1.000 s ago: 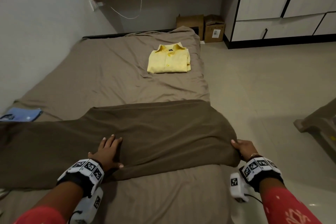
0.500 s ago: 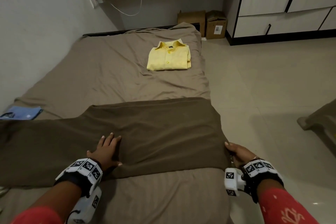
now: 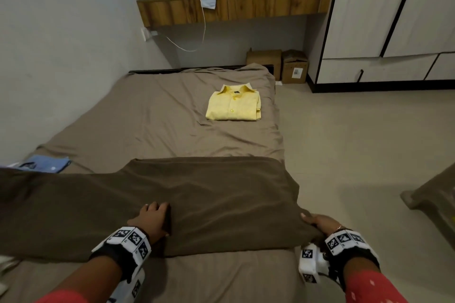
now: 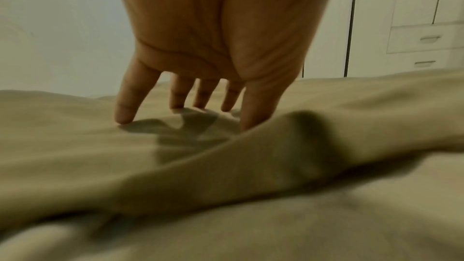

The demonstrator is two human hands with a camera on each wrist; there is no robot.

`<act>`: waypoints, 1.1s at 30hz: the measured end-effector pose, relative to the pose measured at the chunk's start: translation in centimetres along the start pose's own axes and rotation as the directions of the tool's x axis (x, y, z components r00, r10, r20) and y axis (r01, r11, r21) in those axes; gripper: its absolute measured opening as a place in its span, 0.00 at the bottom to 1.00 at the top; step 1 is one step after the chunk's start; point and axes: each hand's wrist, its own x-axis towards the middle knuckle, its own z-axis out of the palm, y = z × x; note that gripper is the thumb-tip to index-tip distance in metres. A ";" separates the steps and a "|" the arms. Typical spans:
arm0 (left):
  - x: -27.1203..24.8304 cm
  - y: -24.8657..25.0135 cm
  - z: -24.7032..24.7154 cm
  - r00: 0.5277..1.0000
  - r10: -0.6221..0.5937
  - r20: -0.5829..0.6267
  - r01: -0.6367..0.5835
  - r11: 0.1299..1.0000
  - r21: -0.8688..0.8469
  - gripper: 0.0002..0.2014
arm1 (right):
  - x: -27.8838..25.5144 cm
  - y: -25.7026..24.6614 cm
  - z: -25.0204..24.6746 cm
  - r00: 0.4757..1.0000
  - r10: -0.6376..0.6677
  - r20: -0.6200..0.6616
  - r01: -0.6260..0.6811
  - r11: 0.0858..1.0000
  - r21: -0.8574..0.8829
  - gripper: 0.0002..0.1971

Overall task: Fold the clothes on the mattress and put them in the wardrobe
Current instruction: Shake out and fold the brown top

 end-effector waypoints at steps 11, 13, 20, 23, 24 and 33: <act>-5.9 14.9 -9.3 0.916 0.321 -0.240 -0.252 -0.003 -0.968 0.19 | -15.0 -17.8 5.8 0.669 -0.743 0.004 0.514 0.459 -0.724 0.13; -6.3 15.7 -10.4 0.928 0.312 -0.206 -0.164 -0.155 -0.974 0.30 | -17.4 -19.8 10.3 0.650 -0.739 0.177 0.549 0.296 -0.782 0.14; -7.7 8.0 -9.4 0.943 0.288 -0.169 0.023 -0.562 -0.827 0.28 | -19.4 -19.4 20.3 0.673 -0.484 0.559 0.697 0.160 -0.699 0.21; -7.5 5.6 -7.2 0.945 0.322 -0.062 0.156 -0.609 -0.778 0.27 | -17.2 -17.8 22.0 0.632 -0.493 0.598 0.773 0.354 -0.526 0.18; -7.3 5.0 -6.3 0.938 0.346 -0.028 0.202 -0.610 -0.766 0.26 | -16.4 -17.3 22.3 0.631 -0.507 0.587 0.776 0.408 -0.482 0.16; -4.4 -0.2 -2.2 0.965 0.253 -0.065 0.105 -0.603 -0.791 0.11 | -13.1 -18.9 23.8 0.582 -0.702 0.411 0.812 0.475 -0.339 0.13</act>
